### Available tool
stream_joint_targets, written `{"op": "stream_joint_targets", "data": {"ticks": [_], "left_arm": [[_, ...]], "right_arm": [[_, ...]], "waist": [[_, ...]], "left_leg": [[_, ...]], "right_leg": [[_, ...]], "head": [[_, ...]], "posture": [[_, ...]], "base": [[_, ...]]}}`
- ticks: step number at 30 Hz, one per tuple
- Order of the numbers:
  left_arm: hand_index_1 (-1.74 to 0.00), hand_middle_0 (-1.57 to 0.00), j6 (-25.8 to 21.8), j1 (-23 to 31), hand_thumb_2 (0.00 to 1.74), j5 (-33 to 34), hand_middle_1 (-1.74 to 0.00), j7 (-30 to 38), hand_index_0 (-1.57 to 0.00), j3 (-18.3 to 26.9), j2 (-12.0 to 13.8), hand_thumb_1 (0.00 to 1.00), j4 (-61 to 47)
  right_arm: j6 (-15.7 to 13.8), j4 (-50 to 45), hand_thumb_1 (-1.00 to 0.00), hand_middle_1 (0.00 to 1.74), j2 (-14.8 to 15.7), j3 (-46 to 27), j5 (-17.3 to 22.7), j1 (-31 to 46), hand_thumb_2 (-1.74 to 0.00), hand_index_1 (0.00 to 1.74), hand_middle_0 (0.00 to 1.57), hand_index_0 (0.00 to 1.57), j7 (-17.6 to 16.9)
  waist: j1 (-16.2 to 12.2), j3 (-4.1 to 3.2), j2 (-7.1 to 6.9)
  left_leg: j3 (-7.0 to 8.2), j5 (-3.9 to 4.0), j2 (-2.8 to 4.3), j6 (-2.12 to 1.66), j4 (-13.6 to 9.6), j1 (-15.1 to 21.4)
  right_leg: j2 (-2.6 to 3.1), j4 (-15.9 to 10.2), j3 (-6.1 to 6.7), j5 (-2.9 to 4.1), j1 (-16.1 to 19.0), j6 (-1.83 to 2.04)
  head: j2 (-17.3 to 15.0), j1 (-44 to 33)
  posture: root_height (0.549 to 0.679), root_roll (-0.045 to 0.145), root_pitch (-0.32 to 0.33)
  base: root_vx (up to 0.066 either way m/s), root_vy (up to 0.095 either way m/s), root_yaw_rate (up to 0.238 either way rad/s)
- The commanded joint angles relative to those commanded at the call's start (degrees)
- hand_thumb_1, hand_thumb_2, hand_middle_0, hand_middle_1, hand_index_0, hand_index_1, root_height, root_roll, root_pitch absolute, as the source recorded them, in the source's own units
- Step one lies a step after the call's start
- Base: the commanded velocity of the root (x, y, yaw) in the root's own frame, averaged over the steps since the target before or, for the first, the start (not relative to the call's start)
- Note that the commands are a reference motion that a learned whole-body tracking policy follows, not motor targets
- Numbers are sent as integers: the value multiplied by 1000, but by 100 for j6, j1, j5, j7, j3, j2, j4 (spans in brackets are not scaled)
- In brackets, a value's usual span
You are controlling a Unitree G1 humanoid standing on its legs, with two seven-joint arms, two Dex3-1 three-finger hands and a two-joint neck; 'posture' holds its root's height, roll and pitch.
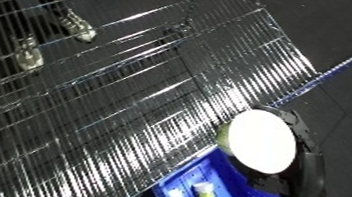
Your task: Pick up the object and place it into the box
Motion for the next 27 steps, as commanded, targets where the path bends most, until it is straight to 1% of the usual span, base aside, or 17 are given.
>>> {"op": "stream_joint_targets", "data": {"ticks": [4, 8, 13, 16, 20, 23, 27], "left_arm": [[-1740, -1570, -125, 93, 1740, -91, -1740, 20, -1570, -55, -128, 1000, 51], [-1740, -1570, -286, 140, 1740, -219, -1740, 46, -1570, -137, -204, 1000, 135], [-1740, -1570, -345, 130, 1740, -303, -1740, 3, -1570, -184, -216, 1000, 188], [-1740, -1570, -331, 66, 1740, -339, -1740, 3, -1570, -217, -199, 1000, 229], [-1740, -1570, -333, -11, 1740, -407, -1740, 18, -1570, -285, -151, 1000, 280], [-1740, -1570, -328, -62, 1740, -464, -1740, 36, -1570, -340, -112, 1000, 310], [-1740, -1570, -354, -124, 1740, -488, -1740, 33, -1570, -421, -101, 1000, 376]], "right_arm": [[-160, 263, -650, 1131, -200, -373, 248, 305, -1131, 1131, 1020, 1020, -55], [-350, 577, -650, 1131, -435, -750, 555, 550, -1131, 1131, 1020, 1020, 62], [-510, 977, -650, 1131, -656, -1050, 902, 679, -1131, 1131, 1020, 1020, 103], [-623, 1364, -650, 1131, -776, -1200, 1144, 705, -1131, 1131, 1020, 1020, 126], [-619, 1829, -650, 1131, -961, -1272, 1306, 665, -1131, 1131, 1020, 1020, 236], [-606, 2147, -500, 870, -1076, -1255, 1435, 611, -870, 870, 785, 785, 321], [-664, 2512, -300, 522, -1149, -1165, 1699, 503, -522, 522, 471, 471, 455]], "waist": [[-238, 0, 142], [-413, 0, 276], [-524, 0, 382], [-552, 0, 422], [-549, 0, 475], [-529, 0, 508], [-489, -1, 529]], "left_leg": [[143, -5, 13, -36, -98, 204], [247, -3, 1, -62, -199, 350], [324, -30, -25, -65, -253, 465], [329, -42, -48, -71, -250, 498], [317, -47, -84, -81, -240, 514], [299, -46, -117, -78, -250, 524], [265, -44, -150, -67, -257, 520]], "right_leg": [[-12, -98, 125, -5, 95, -7], [-6, -161, 231, -25, 153, -12], [13, -206, 310, -29, 188, -24], [7, -221, 329, -20, 212, -25], [-8, -238, 348, -8, 223, -27], [-6, -248, 361, 0, 229, -32], [0, -246, 363, 4, 231, -45]], "head": [[-185, 441], [-222, 764], [-202, 1111], [-176, 1245], [-154, 1383], [-142, 1431], [-115, 1454]], "posture": [[650, 78, 82], [651, 87, 77], [652, 92, 74], [653, 96, 72], [653, 99, 71], [654, 100, 70], [654, 101, 69]], "base": [[36, 167, -230], [26, 124, -162], [-5, 48, -61], [-13, 18, -7], [-12, 12, 14], [-11, 3, 29], [-9, -7, 37]]}}
